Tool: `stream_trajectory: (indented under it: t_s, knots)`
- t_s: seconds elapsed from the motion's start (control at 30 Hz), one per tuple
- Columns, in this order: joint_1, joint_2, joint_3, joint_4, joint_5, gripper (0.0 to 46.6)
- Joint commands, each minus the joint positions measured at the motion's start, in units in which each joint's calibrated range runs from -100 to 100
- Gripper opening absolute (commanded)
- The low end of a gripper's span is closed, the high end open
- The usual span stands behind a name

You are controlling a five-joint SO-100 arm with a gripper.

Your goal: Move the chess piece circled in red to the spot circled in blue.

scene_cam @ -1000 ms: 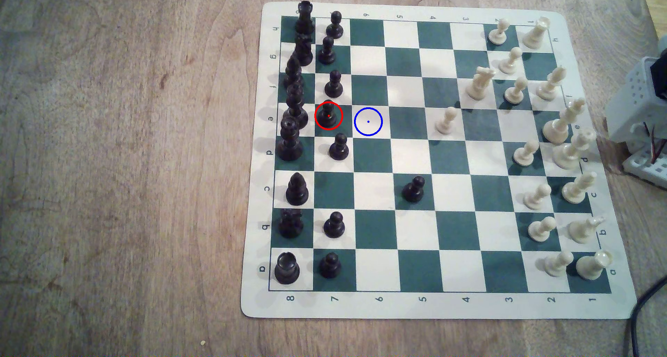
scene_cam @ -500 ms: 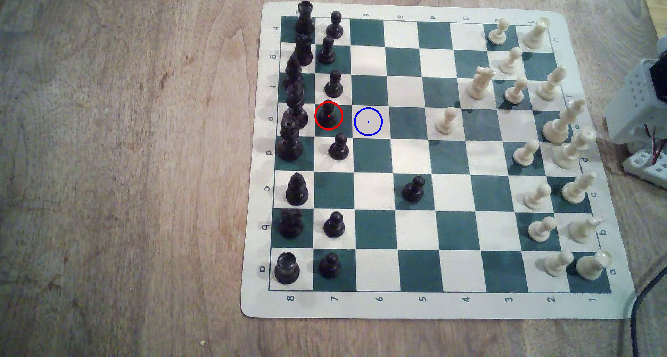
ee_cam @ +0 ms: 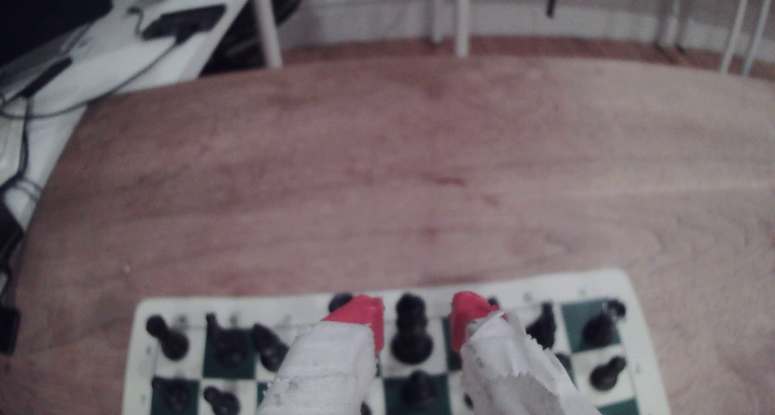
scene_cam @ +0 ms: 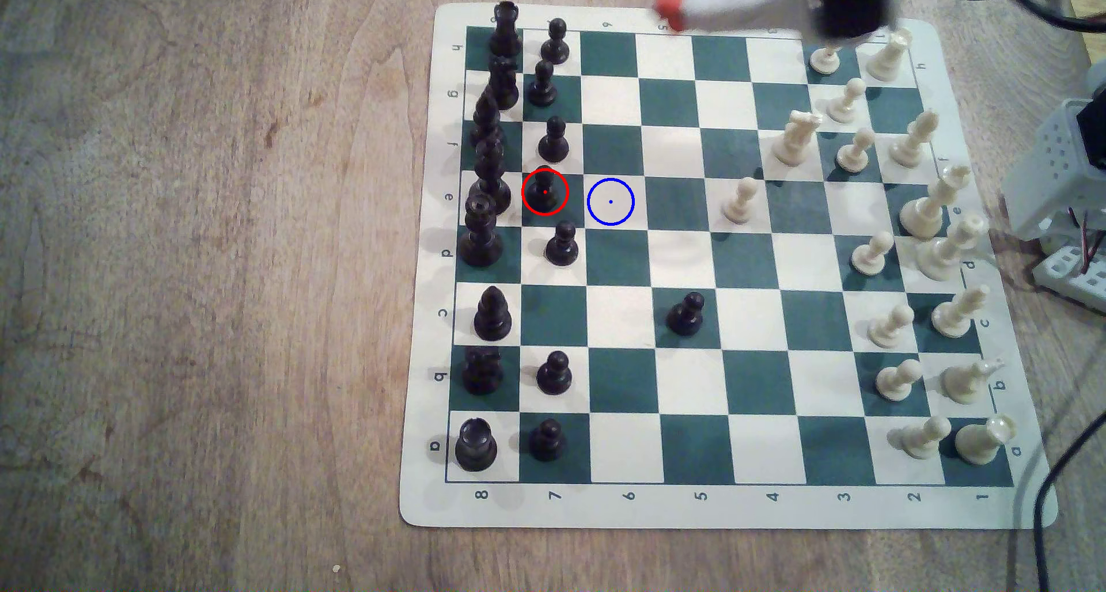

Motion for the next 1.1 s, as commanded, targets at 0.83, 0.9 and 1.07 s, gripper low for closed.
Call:
stream_trajectory:
  t_s: [0.83, 0.9, 1.07]
  knots:
    - [-5.1, 29.6, -17.3, 23.7, -4.6, 12.2]
    - [-5.0, 29.1, -15.2, 20.7, -4.8, 13.0]
    - [-4.0, 28.7, -10.1, 12.5, -4.8, 12.7]
